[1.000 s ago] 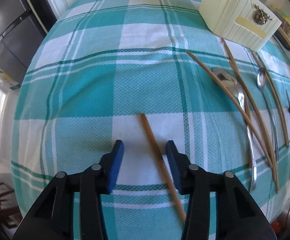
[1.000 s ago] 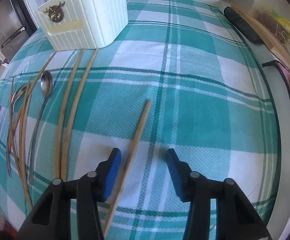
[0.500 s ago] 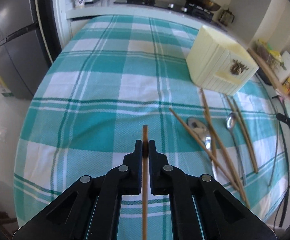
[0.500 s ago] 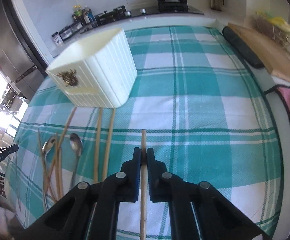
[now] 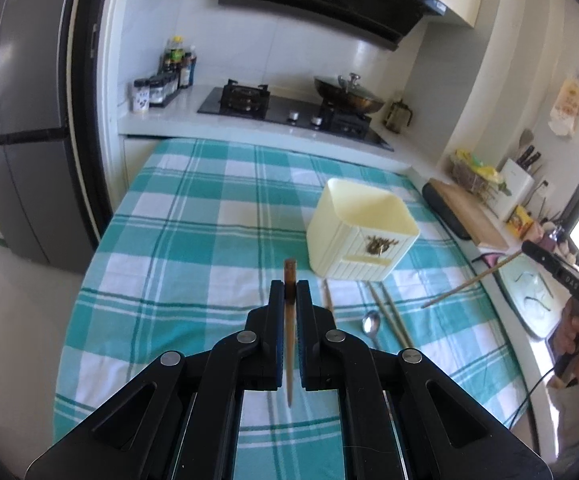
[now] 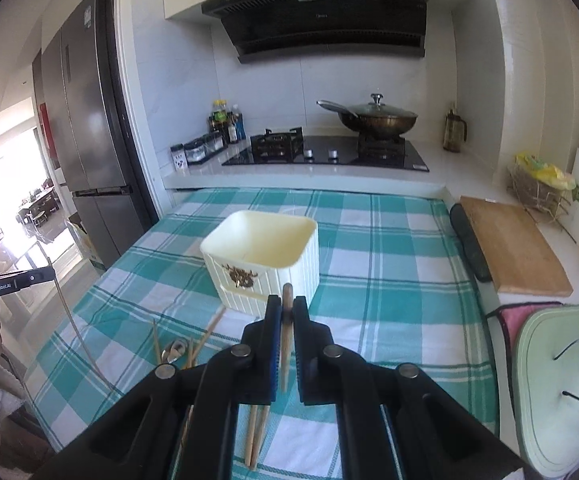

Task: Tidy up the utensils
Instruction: 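Lift the chopstick with the left tool and drop it into the cream holder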

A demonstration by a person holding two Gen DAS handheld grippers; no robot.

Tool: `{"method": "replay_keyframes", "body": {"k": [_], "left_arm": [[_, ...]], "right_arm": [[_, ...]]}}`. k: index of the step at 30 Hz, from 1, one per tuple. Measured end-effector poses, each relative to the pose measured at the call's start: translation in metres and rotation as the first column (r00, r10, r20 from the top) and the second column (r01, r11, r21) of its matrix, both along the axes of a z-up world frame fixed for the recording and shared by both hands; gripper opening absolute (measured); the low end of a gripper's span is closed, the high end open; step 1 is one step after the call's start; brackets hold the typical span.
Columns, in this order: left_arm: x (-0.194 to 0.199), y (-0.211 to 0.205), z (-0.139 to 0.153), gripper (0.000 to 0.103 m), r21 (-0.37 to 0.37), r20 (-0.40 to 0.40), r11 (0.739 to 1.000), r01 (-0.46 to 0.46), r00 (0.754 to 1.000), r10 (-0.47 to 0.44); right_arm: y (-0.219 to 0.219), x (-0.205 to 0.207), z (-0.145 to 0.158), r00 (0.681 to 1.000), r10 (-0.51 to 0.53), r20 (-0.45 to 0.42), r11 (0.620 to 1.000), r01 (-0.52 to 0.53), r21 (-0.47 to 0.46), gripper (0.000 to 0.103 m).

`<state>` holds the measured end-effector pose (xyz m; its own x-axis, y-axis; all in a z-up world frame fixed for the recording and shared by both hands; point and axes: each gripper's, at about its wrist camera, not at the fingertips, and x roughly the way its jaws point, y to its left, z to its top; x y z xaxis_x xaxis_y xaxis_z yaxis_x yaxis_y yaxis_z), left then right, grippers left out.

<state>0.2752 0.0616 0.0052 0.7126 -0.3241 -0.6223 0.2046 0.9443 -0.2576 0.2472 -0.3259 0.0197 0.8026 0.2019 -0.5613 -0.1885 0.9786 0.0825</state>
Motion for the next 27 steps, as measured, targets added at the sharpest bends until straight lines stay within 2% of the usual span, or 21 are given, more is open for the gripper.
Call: {"method": "replay_keyframes", "body": {"k": [6,11,16,19,22,27], "left_arm": [[0.024,-0.006,0.062,0.003,-0.034,0.116,0.999,0.002,0.993,0.002],[0.055,-0.032,0.112,0.003,-0.039,0.209,0.999,0.027,0.978,-0.018],[0.086,-0.064,0.138,0.003,-0.052,0.281,0.998,0.035,0.960,-0.019],[0.107,-0.085,0.133,0.003,-0.046,0.308,0.999,0.018,0.952,-0.003],[0.130,-0.104,0.114,0.003,-0.035,0.289,0.999,0.001,0.957,0.009],[0.168,-0.123,0.059,0.003,-0.001,0.160,1.000,0.005,0.987,-0.005]], "right_arm": [[0.008,0.023,0.039,0.995,-0.008,0.098,1.000,0.010,-0.020,0.006],[0.012,0.052,0.074,0.991,0.000,0.135,0.999,0.006,-0.039,0.006],[0.017,0.078,0.105,0.982,0.005,0.189,1.000,0.000,-0.027,0.006],[0.023,0.090,0.118,0.967,0.007,0.256,1.000,-0.002,-0.020,0.006],[0.031,0.106,0.117,0.954,0.001,0.300,1.000,0.002,-0.010,0.006],[0.039,0.148,0.078,0.972,0.000,0.236,1.000,-0.002,0.008,0.006]]}}
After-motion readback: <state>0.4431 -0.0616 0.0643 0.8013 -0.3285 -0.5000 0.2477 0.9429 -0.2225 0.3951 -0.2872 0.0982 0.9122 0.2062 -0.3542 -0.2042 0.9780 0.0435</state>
